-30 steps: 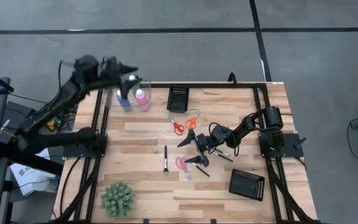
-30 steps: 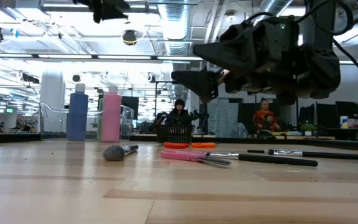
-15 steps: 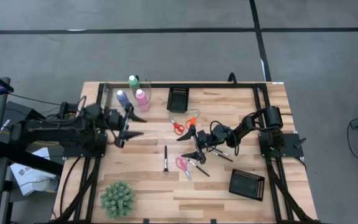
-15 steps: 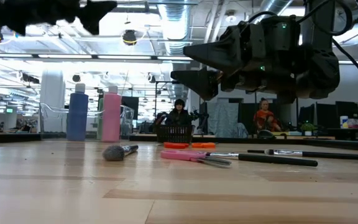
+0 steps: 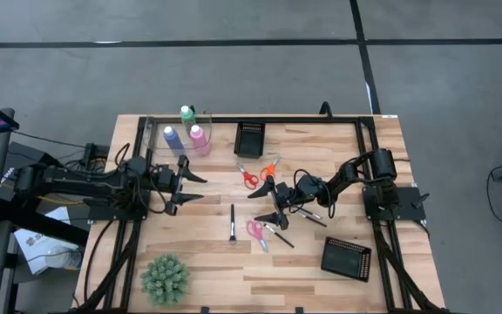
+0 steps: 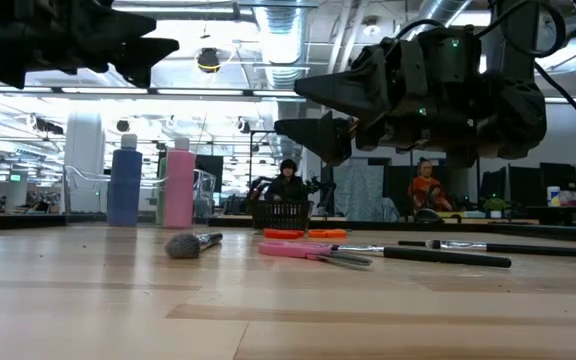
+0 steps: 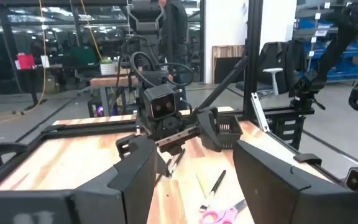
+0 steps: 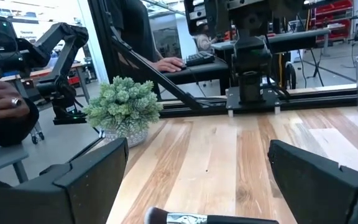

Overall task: Pick & Place Paint Supplies
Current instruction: Put the pink scissors into the top black bin

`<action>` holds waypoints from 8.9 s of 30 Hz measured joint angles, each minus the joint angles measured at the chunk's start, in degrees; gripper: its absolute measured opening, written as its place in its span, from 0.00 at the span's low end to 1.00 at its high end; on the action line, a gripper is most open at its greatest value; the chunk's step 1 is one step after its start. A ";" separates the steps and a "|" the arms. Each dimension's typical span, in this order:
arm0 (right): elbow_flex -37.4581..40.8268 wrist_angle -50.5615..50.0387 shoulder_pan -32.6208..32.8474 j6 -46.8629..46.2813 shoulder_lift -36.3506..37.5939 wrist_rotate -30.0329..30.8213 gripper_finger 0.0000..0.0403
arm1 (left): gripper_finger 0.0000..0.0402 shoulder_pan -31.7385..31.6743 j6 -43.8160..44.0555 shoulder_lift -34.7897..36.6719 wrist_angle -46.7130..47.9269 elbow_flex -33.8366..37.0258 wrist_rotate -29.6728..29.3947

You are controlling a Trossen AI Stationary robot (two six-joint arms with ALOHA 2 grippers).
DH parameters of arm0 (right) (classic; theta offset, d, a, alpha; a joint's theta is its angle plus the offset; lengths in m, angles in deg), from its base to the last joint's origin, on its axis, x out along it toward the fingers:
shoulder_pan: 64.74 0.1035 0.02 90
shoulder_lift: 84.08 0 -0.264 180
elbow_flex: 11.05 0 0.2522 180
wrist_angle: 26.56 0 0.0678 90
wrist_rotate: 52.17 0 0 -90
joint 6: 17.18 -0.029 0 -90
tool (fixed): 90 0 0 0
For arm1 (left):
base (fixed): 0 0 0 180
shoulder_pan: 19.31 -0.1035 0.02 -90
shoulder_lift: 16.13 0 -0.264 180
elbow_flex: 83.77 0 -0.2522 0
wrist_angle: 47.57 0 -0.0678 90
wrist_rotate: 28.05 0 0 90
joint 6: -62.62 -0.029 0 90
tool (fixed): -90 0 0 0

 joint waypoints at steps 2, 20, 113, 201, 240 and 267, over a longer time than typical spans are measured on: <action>0.00 0.04 0.00 -0.12 0.00 0.00 0.93 | 0.51 -0.02 1.20 0.00 0.03 0.00 0.00; -2.32 -5.55 -0.59 -11.73 0.00 0.04 0.93 | 0.52 -0.02 4.40 0.00 -0.06 0.00 0.04; -21.77 -23.61 6.78 8.44 2.67 13.46 0.78 | 0.52 -0.02 4.28 -12.00 -12.16 0.04 -1.05; -0.02 -25.53 15.15 8.91 17.00 31.40 0.78 | 0.52 19.65 -0.12 15.20 13.37 8.39 -31.08; -17.79 -59.82 23.85 5.39 17.00 35.76 0.74 | 0.52 19.63 6.11 -15.31 7.03 -4.35 -28.00; -20.21 -75.94 12.58 -8.40 16.04 17.75 0.74 | 0.52 19.63 4.02 -6.86 -4.81 5.87 -26.19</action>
